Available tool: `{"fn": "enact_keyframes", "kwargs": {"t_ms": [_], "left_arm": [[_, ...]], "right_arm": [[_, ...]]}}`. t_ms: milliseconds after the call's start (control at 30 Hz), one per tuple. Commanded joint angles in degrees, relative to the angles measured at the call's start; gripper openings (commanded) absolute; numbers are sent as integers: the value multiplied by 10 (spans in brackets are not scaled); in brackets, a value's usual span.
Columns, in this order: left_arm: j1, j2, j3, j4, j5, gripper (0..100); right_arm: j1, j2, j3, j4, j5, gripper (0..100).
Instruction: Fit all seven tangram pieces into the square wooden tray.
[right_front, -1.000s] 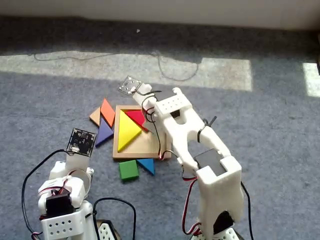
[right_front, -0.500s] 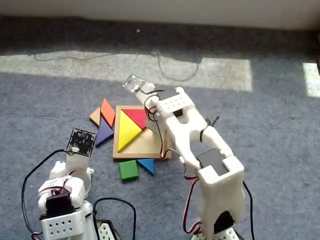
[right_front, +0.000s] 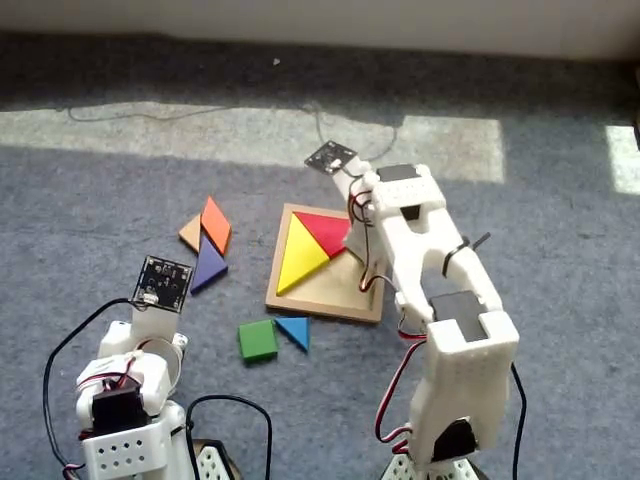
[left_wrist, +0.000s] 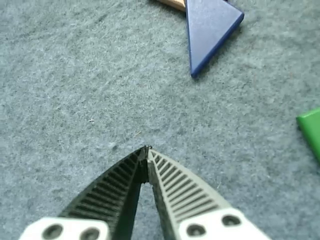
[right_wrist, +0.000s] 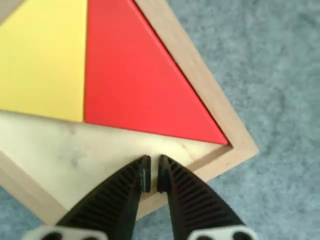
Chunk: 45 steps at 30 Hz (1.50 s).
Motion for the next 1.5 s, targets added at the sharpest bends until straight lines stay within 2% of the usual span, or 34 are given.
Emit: {"fn": "enact_keyframes", "kwargs": {"t_ms": [0, 233, 400, 533, 733, 933, 1100, 1333, 1467], "left_arm": [[-1, -21, -6, -11, -4, 11], [-1, -21, -6, -11, -4, 11], [-3, -21, -12, -11, -3, 11], [-3, -21, -34, -7, -3, 14], [-4, -16, -80, -7, 0, 152], [-2, -14, -176, -1, -3, 153], [0, -1, -264, 66, -37, 155], [0, 167, -364, 94, -45, 215], [29, 279, -407, 86, -21, 216]], "right_arm": [[26, -35, -6, 43, 18, 53], [-13, -207, 0, 172, 17, 52], [-16, -380, 131, 181, 11, 52], [-12, -516, 248, 158, -56, 52], [54, -680, 464, 53, -95, 52], [152, -785, 601, 0, -95, 52], [222, -832, 661, -35, -95, 52], [270, -866, 724, -56, -98, 53], [272, -885, 759, -92, -176, 56]]}}
